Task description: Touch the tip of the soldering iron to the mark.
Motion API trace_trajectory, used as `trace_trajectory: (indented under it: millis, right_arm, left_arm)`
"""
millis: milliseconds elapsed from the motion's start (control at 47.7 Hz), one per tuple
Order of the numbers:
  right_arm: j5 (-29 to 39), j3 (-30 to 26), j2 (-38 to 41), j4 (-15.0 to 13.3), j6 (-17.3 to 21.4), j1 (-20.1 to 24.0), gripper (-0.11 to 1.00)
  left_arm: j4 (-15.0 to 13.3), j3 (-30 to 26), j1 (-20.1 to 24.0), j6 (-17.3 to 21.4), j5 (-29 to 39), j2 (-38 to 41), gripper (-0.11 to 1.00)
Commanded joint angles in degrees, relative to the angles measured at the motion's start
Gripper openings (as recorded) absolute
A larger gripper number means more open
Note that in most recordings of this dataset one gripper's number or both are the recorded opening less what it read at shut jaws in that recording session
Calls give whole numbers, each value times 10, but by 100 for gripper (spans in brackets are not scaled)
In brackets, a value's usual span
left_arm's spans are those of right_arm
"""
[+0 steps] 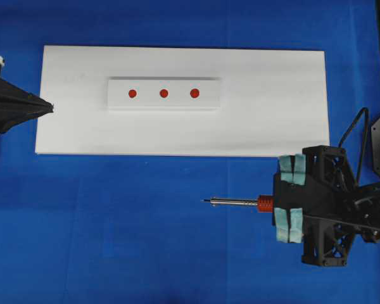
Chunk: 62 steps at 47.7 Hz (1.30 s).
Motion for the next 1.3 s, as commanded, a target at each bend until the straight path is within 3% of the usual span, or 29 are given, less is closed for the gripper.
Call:
trace_trajectory:
  millis: [0,147,587,986,1279]
  right_arm:
    - [-4,-11,1,-8,2,-1,6]
    - [-17,-18,17,-25,2,-6,6]
    - [-56,-99,110,-28,-7,-44,6]
    - [-83,-205,200,-28,-56,-81,6]
    - [-86,-207,212,-28,-58,-86,6]
  left_arm:
    - [0,-6,0,-1,-6,3,2]
    - [-1,-6,1,-1,-6,3,2]
    - [-1,-6,0,-1,-14,2,2]
    - [-1,-6,1,-1,-20,-4,2]
    - [-1,-6,1,-1,-12,-4,2]
